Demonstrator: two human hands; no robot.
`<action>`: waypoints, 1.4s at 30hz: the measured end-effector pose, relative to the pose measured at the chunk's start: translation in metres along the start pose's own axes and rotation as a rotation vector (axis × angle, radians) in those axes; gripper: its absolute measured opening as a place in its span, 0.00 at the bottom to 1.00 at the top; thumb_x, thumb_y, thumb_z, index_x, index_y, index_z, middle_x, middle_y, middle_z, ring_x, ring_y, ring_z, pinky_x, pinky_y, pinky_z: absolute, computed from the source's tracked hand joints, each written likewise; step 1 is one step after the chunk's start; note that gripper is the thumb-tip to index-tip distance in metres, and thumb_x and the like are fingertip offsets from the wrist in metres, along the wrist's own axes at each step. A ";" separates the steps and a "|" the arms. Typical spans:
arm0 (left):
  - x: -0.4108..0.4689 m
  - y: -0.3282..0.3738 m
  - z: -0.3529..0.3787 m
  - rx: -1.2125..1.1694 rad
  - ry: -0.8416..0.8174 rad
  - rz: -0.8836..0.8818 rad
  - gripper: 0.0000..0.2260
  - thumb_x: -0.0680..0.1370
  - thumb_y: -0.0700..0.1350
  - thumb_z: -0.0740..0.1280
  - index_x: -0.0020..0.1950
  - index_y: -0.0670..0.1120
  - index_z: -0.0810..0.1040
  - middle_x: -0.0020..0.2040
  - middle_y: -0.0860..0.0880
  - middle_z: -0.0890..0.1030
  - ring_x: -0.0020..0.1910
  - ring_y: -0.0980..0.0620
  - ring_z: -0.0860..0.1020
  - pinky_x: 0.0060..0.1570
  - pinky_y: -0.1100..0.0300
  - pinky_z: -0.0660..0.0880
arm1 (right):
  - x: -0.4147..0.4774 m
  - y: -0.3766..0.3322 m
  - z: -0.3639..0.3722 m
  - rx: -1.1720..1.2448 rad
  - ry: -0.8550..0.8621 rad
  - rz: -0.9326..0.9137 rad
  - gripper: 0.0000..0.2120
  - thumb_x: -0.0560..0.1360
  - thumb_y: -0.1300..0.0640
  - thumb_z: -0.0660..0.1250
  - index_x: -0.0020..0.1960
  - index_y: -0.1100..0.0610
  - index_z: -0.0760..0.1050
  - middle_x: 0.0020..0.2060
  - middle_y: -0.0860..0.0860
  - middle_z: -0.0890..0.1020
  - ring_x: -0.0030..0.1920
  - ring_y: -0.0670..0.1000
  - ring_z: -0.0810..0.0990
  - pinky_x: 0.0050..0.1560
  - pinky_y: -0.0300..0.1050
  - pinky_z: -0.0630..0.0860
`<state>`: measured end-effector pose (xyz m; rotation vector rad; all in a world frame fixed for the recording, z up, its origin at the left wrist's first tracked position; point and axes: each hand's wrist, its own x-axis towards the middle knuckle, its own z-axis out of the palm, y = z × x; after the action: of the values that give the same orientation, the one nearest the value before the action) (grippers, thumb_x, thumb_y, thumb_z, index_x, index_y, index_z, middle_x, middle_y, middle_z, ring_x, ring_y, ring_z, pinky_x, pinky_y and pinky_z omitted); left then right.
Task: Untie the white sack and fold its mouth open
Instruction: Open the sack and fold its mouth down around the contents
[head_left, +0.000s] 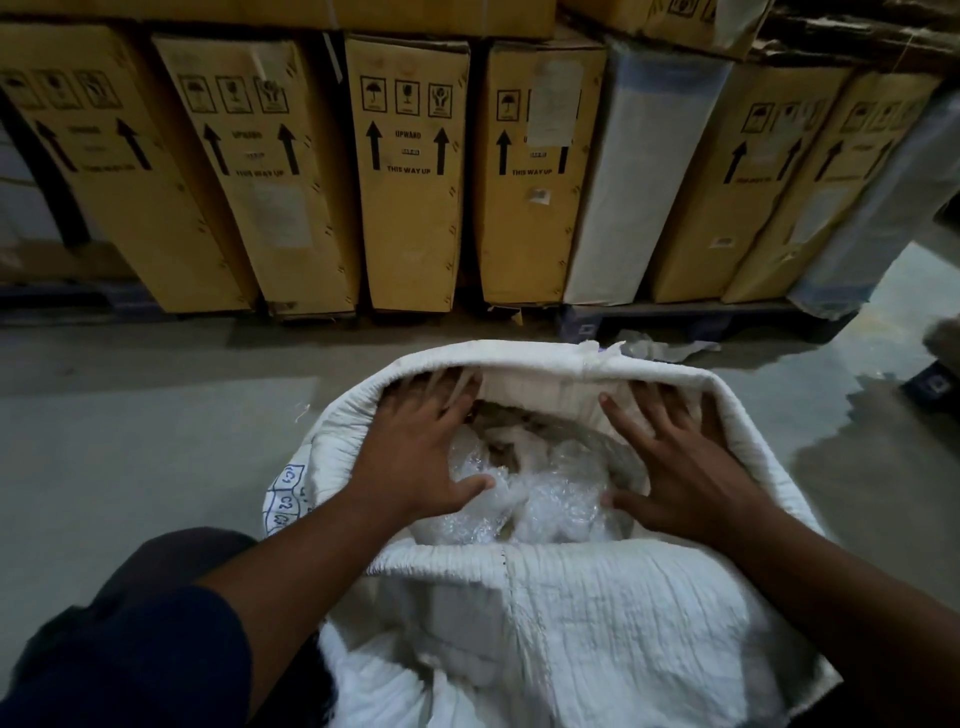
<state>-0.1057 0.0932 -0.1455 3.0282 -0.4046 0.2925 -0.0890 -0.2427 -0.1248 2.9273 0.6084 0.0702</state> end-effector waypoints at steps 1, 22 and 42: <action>0.004 -0.001 -0.002 0.004 0.021 -0.024 0.55 0.68 0.80 0.60 0.86 0.54 0.45 0.86 0.47 0.52 0.84 0.42 0.53 0.80 0.40 0.51 | 0.004 0.001 0.000 0.023 -0.005 0.026 0.58 0.67 0.22 0.63 0.84 0.41 0.37 0.85 0.56 0.41 0.84 0.62 0.41 0.78 0.73 0.38; 0.038 -0.021 0.035 -0.148 0.052 -0.063 0.48 0.69 0.72 0.69 0.84 0.54 0.58 0.80 0.46 0.65 0.77 0.44 0.65 0.75 0.41 0.66 | 0.057 -0.002 0.037 0.066 0.199 -0.138 0.39 0.72 0.43 0.73 0.80 0.51 0.67 0.81 0.59 0.62 0.81 0.63 0.60 0.78 0.67 0.56; 0.044 -0.042 0.054 -0.570 -0.490 -0.435 0.71 0.54 0.85 0.67 0.86 0.53 0.40 0.86 0.47 0.45 0.85 0.47 0.48 0.81 0.49 0.53 | 0.094 -0.005 0.050 0.436 -0.449 0.163 0.57 0.69 0.23 0.67 0.83 0.40 0.36 0.85 0.52 0.52 0.84 0.55 0.51 0.80 0.58 0.52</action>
<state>-0.0434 0.1176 -0.1917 2.4895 0.1418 -0.5101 -0.0012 -0.2080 -0.1739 3.2227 0.3435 -0.7719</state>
